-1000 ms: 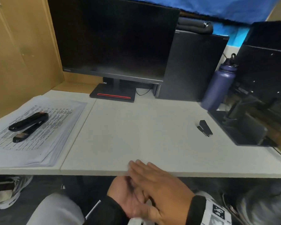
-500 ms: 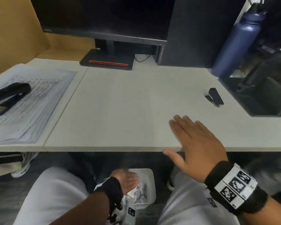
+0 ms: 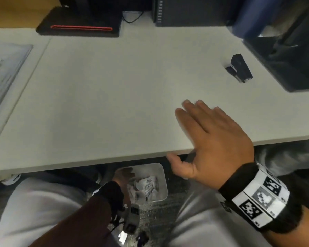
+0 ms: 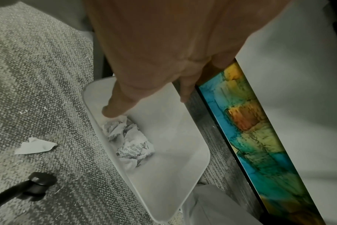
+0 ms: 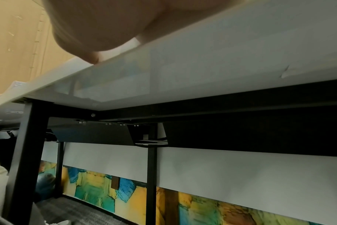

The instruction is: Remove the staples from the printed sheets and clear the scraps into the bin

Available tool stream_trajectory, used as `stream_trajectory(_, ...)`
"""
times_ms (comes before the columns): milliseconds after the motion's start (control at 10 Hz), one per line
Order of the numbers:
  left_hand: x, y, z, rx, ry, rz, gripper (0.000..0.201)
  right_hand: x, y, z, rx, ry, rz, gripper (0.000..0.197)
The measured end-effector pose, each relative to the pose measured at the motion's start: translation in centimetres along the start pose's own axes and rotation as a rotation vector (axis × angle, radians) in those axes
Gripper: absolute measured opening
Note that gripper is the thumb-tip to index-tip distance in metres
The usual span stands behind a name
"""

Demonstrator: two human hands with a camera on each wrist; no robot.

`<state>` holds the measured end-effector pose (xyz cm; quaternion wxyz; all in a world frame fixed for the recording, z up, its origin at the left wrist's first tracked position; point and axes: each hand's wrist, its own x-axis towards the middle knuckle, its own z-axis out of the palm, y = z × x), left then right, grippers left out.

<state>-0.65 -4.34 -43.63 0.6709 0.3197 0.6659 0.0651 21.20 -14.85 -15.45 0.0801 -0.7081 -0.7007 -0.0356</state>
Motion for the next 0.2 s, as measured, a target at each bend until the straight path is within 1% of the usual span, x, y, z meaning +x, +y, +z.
stream_trajectory(100,1.4,-0.8,-0.1,-0.090,-0.084,-0.094,0.047,0.0,0.2,0.4,-0.004,0.067,-0.006,0.089)
stream_trajectory(200,0.2,0.0,0.0,-0.105,-0.043,-0.029,0.018,-0.2,-0.3,0.2,0.023,0.016,0.031,0.089)
